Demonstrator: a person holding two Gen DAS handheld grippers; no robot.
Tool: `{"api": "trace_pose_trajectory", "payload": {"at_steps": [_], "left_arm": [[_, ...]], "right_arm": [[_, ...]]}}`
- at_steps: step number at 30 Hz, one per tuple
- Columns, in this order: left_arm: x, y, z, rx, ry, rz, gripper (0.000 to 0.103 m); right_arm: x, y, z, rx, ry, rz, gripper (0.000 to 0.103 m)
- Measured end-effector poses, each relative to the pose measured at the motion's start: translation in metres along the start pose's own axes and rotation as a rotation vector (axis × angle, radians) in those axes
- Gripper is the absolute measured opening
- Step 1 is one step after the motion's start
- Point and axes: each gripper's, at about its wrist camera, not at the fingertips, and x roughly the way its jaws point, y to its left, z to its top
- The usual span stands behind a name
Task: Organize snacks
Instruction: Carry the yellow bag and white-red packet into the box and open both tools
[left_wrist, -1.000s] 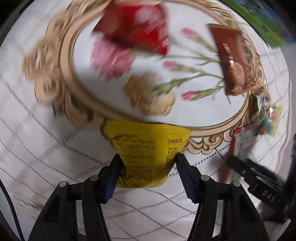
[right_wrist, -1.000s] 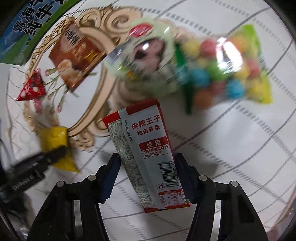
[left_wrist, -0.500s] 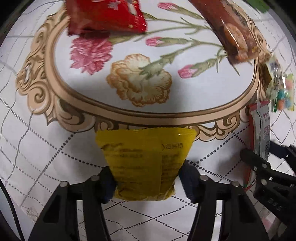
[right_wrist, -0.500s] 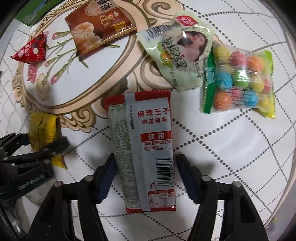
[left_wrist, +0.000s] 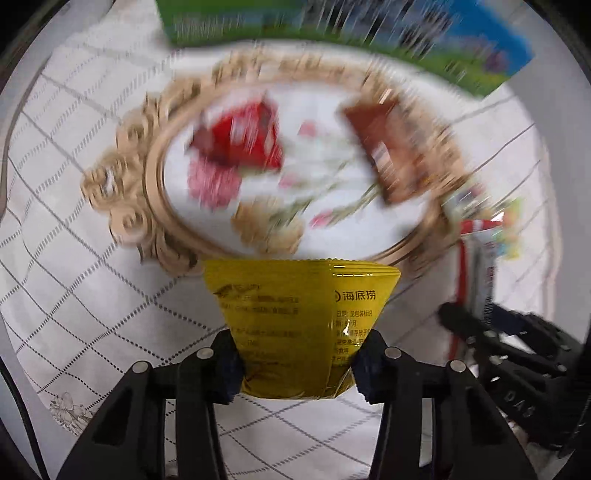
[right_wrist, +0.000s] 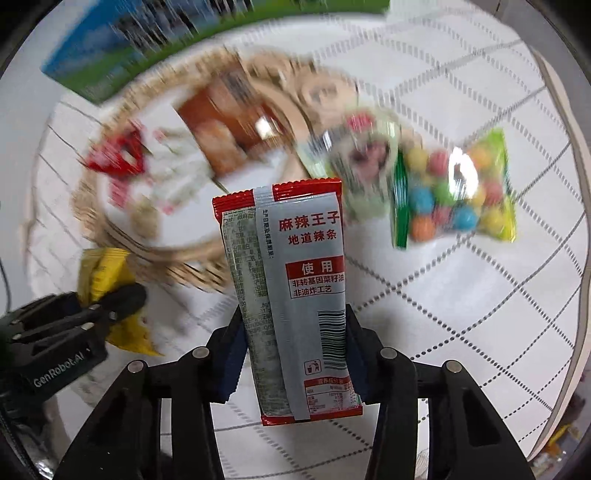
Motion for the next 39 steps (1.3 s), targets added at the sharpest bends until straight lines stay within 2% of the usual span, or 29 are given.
{"api": "trace_pose_trajectory", "payload": {"at_steps": [3, 8, 10, 13, 16, 19, 22, 25, 30, 31, 32, 33, 34, 35, 39], "left_arm": [[-0.045, -0.01, 0.016, 0.006, -0.074, -0.061, 0.044], [-0.117, -0.011, 0.074, 0.021, -0.173, -0.115, 0.044], [-0.138, -0.011, 0.104, 0.025, -0.206, -0.104, 0.044], [-0.149, -0.011, 0.144, 0.018, -0.23, -0.083, 0.044], [-0.155, 0.003, 0.186, -0.009, -0.211, -0.084, 0.044], [-0.141, 0.02, 0.23, -0.034, -0.16, -0.082, 0.044], [-0.116, 0.033, 0.257, -0.049, -0.1, -0.068, 0.045], [-0.09, 0.04, 0.274, -0.059, -0.039, -0.035, 0.045], [-0.049, 0.05, 0.292, -0.07, 0.025, 0.025, 0.046], [-0.043, 0.051, 0.295, -0.074, 0.031, 0.026, 0.048], [-0.04, 0.052, 0.297, -0.076, 0.031, 0.023, 0.053], [-0.038, 0.052, 0.299, -0.075, 0.027, 0.023, 0.058], [-0.037, 0.05, 0.301, -0.07, 0.023, 0.03, 0.071], [-0.035, 0.05, 0.303, -0.067, 0.02, 0.027, 0.078], [-0.033, 0.043, 0.303, -0.052, 0.008, 0.028, 0.081]], "right_arm": [[-0.043, 0.011, 0.018, -0.008, -0.068, 0.063, 0.05], [-0.115, 0.029, 0.07, -0.043, -0.197, 0.137, 0.049], [-0.136, 0.036, 0.097, -0.062, -0.256, 0.126, 0.049], [-0.164, 0.036, 0.145, -0.079, -0.331, 0.092, 0.05], [-0.178, 0.035, 0.2, -0.092, -0.362, 0.045, 0.05], [-0.175, 0.034, 0.244, -0.109, -0.359, -0.01, 0.05], [-0.162, 0.028, 0.276, -0.095, -0.314, -0.03, 0.05], [-0.138, 0.02, 0.306, -0.092, -0.264, -0.059, 0.05], [-0.088, 0.003, 0.326, -0.06, -0.158, -0.055, 0.051], [-0.078, -0.002, 0.331, -0.052, -0.136, -0.071, 0.054], [-0.072, -0.004, 0.334, -0.051, -0.124, -0.088, 0.069], [-0.068, -0.006, 0.335, -0.05, -0.117, -0.103, 0.09], [-0.063, -0.008, 0.336, -0.045, -0.112, -0.104, 0.094], [-0.062, -0.01, 0.335, -0.04, -0.108, -0.1, 0.094], [-0.063, -0.006, 0.332, -0.046, -0.121, -0.1, 0.094]]}}
